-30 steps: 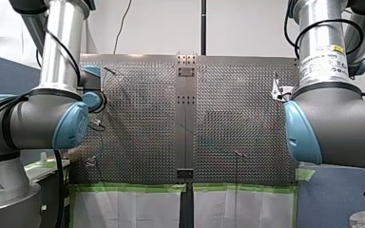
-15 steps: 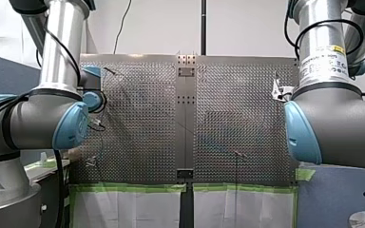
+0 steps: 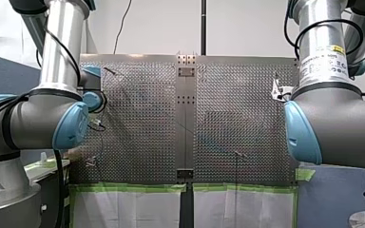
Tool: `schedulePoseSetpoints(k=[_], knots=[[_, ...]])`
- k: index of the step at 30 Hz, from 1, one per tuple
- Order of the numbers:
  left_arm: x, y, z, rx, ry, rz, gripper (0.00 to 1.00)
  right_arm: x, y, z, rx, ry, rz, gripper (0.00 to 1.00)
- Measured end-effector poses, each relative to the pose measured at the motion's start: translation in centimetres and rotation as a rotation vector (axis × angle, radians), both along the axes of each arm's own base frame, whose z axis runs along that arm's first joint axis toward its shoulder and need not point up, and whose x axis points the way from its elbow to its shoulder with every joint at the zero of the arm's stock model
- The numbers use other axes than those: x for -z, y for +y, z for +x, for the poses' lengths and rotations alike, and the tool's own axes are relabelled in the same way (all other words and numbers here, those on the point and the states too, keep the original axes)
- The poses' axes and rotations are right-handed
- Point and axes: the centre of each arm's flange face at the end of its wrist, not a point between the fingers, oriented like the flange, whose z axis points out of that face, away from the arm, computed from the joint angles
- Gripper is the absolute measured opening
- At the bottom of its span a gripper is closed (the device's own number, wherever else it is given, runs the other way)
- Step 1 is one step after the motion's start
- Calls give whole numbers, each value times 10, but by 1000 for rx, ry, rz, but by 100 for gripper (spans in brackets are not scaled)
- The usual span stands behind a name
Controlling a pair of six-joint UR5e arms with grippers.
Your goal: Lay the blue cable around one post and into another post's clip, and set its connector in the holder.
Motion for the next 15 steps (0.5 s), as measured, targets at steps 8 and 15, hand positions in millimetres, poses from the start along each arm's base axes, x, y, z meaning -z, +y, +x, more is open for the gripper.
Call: schedulePoseSetpoints(k=[8, 15], knots=[[0, 0, 0, 0, 1, 3, 100, 0, 0, -1, 3, 0, 0, 68], [0, 0, 0, 0, 1, 4, 100, -1, -1, -1, 3, 0, -4, 100]])
